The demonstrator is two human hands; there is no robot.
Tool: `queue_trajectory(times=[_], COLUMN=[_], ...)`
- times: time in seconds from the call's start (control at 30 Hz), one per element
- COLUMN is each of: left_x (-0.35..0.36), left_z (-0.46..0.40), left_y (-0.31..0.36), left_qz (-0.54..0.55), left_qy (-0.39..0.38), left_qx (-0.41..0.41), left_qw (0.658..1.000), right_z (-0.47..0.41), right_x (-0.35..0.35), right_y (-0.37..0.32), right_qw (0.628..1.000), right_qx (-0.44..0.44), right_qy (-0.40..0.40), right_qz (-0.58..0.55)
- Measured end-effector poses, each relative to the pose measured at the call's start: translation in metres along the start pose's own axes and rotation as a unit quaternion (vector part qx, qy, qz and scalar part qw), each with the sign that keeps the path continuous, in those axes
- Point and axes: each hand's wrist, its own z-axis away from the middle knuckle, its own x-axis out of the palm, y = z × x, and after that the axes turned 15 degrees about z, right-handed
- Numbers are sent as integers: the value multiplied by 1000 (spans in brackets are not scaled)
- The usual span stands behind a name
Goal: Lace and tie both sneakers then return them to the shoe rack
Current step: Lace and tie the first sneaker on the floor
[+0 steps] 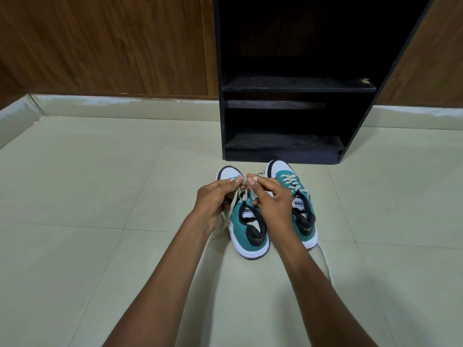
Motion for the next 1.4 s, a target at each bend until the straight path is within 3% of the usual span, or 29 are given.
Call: queue_trajectory(times=[0.2,0.33,0.43,0.67,0.87,1.0,1.17,1.4], left_x=[-4,-27,-31,-22,-16,-8,-7,-6], left_z=[-4,-12,-11,-7,-9,-6,-1,5], left_y=[-5,-13,-18,-17,-23,-22,-19,-27], left_qz=[41,3,37,157,163,151,184,163], left_qy=[108,198,218,85,78,34,-70,-52], left_qx=[34,70,73,41,92,111,129,135], left_qw=[993,978,973,983,979,982,972,976], right_z=[2,0,2,3,-1,-5,-8,-36], right_x=[-5,-8,-5,-6,2,5,5,5], right_y=[3,9,10,7,6,-2,-11,-8], right_qw=[978,966,965,981,994,994,956,960], right_qx=[155,188,193,162,90,71,123,201], right_qy=[22,86,103,77,51,-3,-70,-69], right_qz=[-141,-157,-146,-77,-28,-82,-257,-183])
